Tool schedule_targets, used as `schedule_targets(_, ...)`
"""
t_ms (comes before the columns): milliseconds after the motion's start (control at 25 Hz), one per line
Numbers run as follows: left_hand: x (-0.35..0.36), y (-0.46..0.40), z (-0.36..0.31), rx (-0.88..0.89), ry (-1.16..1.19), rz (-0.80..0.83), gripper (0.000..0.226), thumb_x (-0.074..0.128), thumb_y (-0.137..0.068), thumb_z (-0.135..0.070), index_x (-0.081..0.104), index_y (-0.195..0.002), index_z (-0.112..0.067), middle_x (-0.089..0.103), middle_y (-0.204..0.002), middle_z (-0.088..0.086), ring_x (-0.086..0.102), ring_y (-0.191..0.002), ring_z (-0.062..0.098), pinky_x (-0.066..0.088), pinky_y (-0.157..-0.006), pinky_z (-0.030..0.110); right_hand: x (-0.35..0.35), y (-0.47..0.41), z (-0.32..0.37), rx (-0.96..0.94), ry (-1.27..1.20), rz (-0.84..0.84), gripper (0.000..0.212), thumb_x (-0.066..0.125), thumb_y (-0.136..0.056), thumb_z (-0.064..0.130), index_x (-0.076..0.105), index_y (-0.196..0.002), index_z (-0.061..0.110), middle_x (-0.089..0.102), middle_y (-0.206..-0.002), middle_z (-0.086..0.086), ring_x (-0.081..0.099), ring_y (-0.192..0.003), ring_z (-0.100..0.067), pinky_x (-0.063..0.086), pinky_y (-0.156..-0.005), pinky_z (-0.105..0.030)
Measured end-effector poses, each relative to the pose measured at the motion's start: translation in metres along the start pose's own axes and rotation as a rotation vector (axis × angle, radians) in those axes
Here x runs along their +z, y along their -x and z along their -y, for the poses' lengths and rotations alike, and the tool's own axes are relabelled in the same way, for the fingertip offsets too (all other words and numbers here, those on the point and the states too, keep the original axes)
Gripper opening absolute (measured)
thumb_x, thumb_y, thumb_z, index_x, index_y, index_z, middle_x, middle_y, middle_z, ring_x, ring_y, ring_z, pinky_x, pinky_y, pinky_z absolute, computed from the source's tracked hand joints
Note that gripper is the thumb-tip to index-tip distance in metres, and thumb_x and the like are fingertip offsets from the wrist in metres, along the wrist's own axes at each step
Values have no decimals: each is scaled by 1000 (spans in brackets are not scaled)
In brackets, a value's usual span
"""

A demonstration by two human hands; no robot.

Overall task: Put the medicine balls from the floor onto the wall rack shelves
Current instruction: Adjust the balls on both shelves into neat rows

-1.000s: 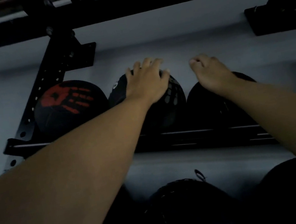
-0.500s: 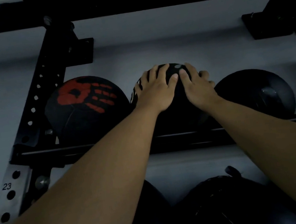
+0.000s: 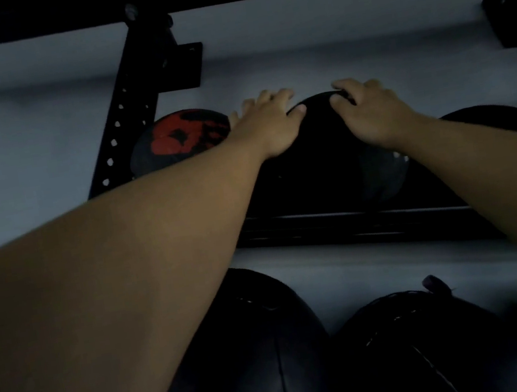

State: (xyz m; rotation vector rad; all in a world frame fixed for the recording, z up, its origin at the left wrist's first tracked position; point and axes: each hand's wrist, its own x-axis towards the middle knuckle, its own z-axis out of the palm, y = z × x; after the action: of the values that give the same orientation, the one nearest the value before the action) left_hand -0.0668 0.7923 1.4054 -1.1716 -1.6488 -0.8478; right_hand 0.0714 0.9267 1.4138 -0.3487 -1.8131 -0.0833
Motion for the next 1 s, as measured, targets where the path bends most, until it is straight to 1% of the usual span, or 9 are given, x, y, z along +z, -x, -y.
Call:
schedule_targets(160, -39, 8, 69, -52, -75, -58, 59, 32, -111, -53, 38, -164, -29, 33, -175, 5, 29, -160, 36, 21, -127, 52, 29, 3, 64, -84, -43, 19, 53, 30, -107, 54, 41, -155, 33, 40, -161, -18, 39, -147, -43, 24, -124, -57)
schedule_targets(280, -56, 16, 116, -60, -48, -98, 54, 35, -111, -50, 46, -157, -25, 40, -169, 8, 36, -155, 35, 26, -123, 52, 59, -2, 105, -93, -123, 9, 50, 32, -108, 50, 46, -151, 29, 46, -156, -17, 45, -142, -38, 32, -121, -49)
schedule_targets(360, -62, 22, 144, -49, -56, -81, 52, 39, -109, -52, 50, -153, -25, 45, -163, 8, 41, -150, 35, 30, -120, 52, 82, -6, 131, -68, -195, 17, 46, 35, -107, 49, 52, -144, 26, 52, -149, -16, 50, -135, -35, 41, -106, -38)
schedule_targets(440, -65, 27, 171, -20, -34, -69, 48, 47, -107, -52, 53, -148, -28, 47, -157, 6, 44, -146, 33, 34, -119, 52, 107, -5, 152, -39, -219, 30, 44, 40, -105, 50, 56, -138, 25, 56, -141, -16, 55, -128, -36, 41, -94, -34)
schedule_targets(520, -65, 30, 191, 23, 52, -74, 46, 55, -104, -49, 54, -146, -30, 48, -152, 3, 45, -143, 31, 40, -118, 51, 130, -3, 166, -4, -209, 24, 47, 45, -103, 53, 52, -141, 26, 50, -142, -16, 51, -131, -40, 43, -100, -37)
schedule_targets(600, -58, 35, 199, 66, 125, -102, 49, 58, -102, -47, 53, -147, -30, 46, -152, 1, 43, -143, 30, 42, -117, 51, 147, 2, 171, 35, -181, -26, 50, 45, -101, 54, 47, -143, 28, 42, -143, -16, 44, -133, -46, 37, -101, -38)
schedule_targets(760, -36, 46, 210, 58, 259, -150, 56, 53, -103, -55, 44, -155, -37, 36, -158, 0, 35, -148, 33, 41, -118, 57, 173, 8, 178, 108, -209, -115, 51, 35, -105, 54, 34, -151, 34, 37, -148, -19, 40, -135, -50, 37, -105, -51)
schedule_targets(920, -31, 47, 230, 37, 261, -199, 57, 46, -106, -58, 39, -159, -38, 34, -163, 0, 34, -149, 35, 42, -115, 62, 181, 2, 198, 85, -109, -134, 50, 30, -106, 52, 33, -151, 31, 36, -149, -18, 36, -135, -49, 36, -109, -60)
schedule_targets(1000, -32, 45, 238, 15, 304, -198, 57, 44, -107, -57, 37, -161, -37, 32, -165, 1, 31, -151, 36, 39, -117, 64, 178, -3, 204, 49, -55, -82, 52, 33, -105, 55, 34, -150, 29, 35, -149, -17, 36, -135, -48, 37, -106, -56)
